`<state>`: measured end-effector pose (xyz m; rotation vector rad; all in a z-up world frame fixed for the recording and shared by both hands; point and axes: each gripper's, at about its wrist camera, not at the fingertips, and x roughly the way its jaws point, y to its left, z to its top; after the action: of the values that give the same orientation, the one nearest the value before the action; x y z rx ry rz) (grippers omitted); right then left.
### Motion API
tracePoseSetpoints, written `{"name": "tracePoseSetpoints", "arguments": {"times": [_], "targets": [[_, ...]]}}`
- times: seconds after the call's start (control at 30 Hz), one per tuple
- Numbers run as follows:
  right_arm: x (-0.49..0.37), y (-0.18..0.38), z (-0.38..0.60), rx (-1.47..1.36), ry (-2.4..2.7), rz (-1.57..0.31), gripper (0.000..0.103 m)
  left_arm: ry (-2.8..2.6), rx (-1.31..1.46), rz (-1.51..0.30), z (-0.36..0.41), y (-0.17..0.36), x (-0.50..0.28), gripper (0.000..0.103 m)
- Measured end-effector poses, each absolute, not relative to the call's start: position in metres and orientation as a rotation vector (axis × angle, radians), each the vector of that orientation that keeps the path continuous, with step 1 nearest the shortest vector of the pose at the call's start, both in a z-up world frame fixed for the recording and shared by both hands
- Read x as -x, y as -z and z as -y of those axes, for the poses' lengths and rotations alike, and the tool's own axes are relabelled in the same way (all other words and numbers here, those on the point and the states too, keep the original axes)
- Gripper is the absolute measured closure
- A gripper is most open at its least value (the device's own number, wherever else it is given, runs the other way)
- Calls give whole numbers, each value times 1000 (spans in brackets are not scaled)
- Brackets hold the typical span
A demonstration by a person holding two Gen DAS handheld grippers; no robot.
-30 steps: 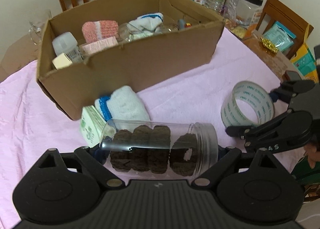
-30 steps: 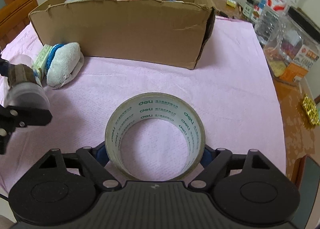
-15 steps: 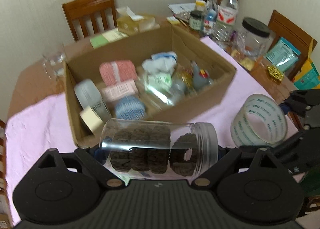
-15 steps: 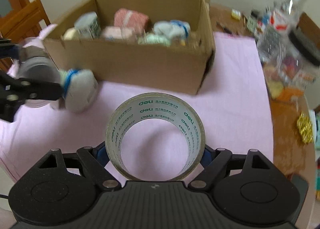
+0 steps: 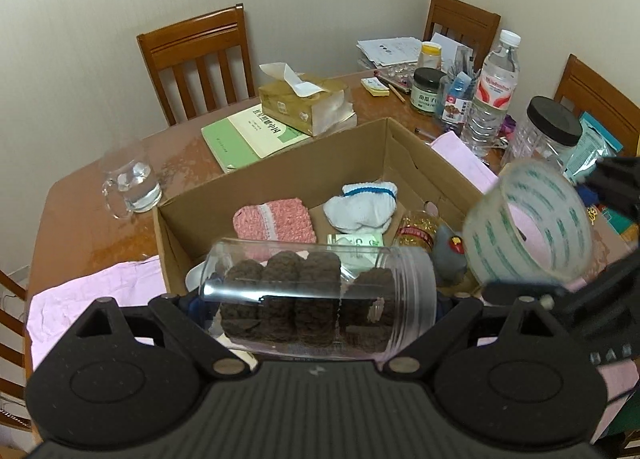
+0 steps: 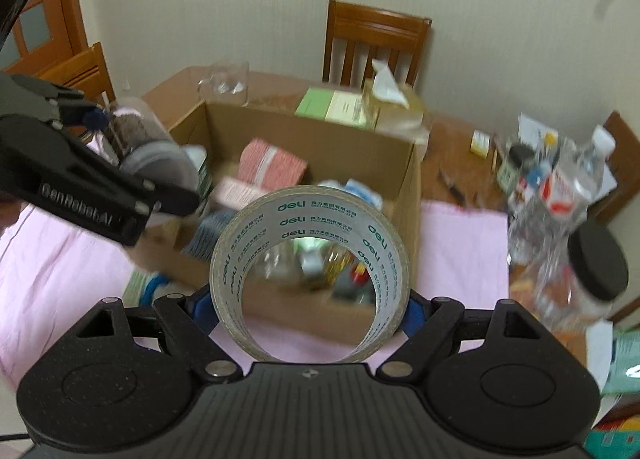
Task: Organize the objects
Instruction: 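Carry the tape roll and cookie jar over the cardboard box with both tools, then open right tool to drop the tape roll while left tool releases the jar into the box, then withdraw both tools from the box toward the tissue pack and glove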
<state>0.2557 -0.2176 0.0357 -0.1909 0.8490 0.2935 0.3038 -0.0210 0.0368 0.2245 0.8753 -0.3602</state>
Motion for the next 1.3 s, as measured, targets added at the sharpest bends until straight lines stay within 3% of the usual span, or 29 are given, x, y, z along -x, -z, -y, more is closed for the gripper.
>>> {"name": "tracePoseSetpoints", "arguments": {"times": [0.63,0.7,0.73,1.3], "targets": [[-351,-11,201,240,-287,-883,15,314,-156,-912,-6,-24,-320,7],[-356,-12,199,247,-269,-863,10,304,-159,-917,-8,-24,-319,7],[-358,-13,198,252,-253,-852,1,297,-160,-919,-10,-24,-318,7],[-301,-31,202,231,-264,-816,0,231,-165,-918,-26,-20,-271,7]]}}
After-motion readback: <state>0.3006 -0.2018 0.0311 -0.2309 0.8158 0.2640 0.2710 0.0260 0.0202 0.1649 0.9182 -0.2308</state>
